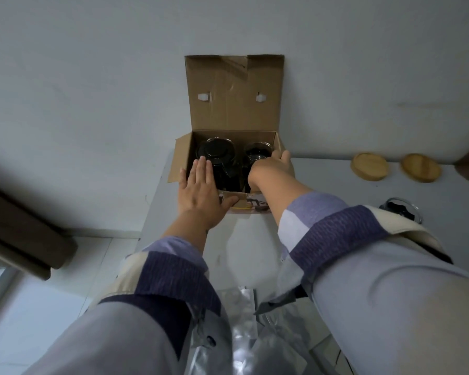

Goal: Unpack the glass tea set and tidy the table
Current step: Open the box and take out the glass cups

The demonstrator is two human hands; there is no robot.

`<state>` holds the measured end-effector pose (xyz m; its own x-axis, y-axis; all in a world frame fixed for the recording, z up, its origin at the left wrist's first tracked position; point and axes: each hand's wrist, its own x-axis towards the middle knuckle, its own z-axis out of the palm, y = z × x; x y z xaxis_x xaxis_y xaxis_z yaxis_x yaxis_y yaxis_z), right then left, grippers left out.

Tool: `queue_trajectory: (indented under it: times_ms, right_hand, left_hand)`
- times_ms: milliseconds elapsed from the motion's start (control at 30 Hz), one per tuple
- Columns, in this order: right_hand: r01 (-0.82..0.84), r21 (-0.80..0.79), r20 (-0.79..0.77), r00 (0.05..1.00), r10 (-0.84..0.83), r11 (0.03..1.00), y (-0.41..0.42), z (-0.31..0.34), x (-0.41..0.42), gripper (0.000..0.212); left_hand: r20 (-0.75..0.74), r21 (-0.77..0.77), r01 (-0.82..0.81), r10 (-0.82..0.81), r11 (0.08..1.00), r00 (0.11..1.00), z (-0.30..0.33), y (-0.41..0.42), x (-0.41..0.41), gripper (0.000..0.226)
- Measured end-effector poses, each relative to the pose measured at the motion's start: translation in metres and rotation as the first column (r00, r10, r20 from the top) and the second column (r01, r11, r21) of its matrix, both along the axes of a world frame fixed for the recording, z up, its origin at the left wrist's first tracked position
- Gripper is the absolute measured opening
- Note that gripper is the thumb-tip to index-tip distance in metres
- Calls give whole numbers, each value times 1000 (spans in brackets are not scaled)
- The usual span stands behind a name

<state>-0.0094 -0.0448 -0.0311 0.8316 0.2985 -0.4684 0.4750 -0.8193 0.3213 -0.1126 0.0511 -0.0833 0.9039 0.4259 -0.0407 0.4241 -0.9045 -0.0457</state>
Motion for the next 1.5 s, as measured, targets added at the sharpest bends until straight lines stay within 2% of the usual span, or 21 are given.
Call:
queue_trajectory:
  times_ms: [200, 333, 467, 533, 633, 767, 900, 1000, 1133, 1233, 1300, 1367, 1500]
  right_hand:
    - [1, 43, -23, 1000, 0, 999, 1, 7, 8, 78]
    - [74, 110, -7, 997, -73, 991, 7, 15, 11, 97]
    - [88, 325, -15, 996, -88, 942, -7, 33, 13, 83]
    - [120, 483, -33, 992, -120, 867, -19, 40, 11, 81]
    - [215, 705, -133, 976, -173, 676, -35, 41, 5, 90]
    - [310, 856, -212, 940, -267, 413, -67, 36, -4, 91]
    - [332, 902, -225, 907, -355, 276, -119, 29, -11, 83]
    - [336, 907, -227, 897, -379, 253, -147, 20, -16, 87]
    - [401, 891, -283, 858, -430, 213, -202, -1, -22, 89]
    - [436, 880, -300, 819, -489, 191, -244, -19, -27, 86]
    - [447, 880, -313, 799, -514, 158, -267, -32, -31, 78]
    - [447, 884, -322, 793, -518, 135, -289, -46, -33, 76]
    - [473, 869, -339, 782, -523, 144, -324, -71, -39, 77]
  left_hand:
    - [-19, -7, 11, -11, 1000, 1000, 6, 5, -2, 94]
    - [-47, 2, -13, 13, 1000, 999, 8, 4, -2, 92]
    - [-49, -5, -22, 21, 1000, 999, 9, 4, -3, 93]
    - [-52, -1, -22, 22, 1000, 998, 10, 4, -4, 94]
    - [-63, -3, -29, 29, 1000, 998, 14, 3, -5, 95]
    - [-78, -21, -48, 46, 999, 996, 16, 1, -4, 97]
    - [-43, -96, -77, 73, 992, 996, 22, -13, -6, 94]
    - [106, -154, -95, 112, 983, 988, 23, -31, -9, 81]
    - [254, -44, 33, -21, 998, 967, 20, -95, -2, 74]
    - [319, -45, 178, -154, 983, 935, 12, -147, 2, 69]
    - [299, -93, 253, -216, 963, 930, 2, -180, 4, 68]
    - [207, -175, 288, -250, 942, 946, -11, -207, 5, 66]
    - [-27, -363, 235, -263, 901, 964, -35, -242, 3, 74]
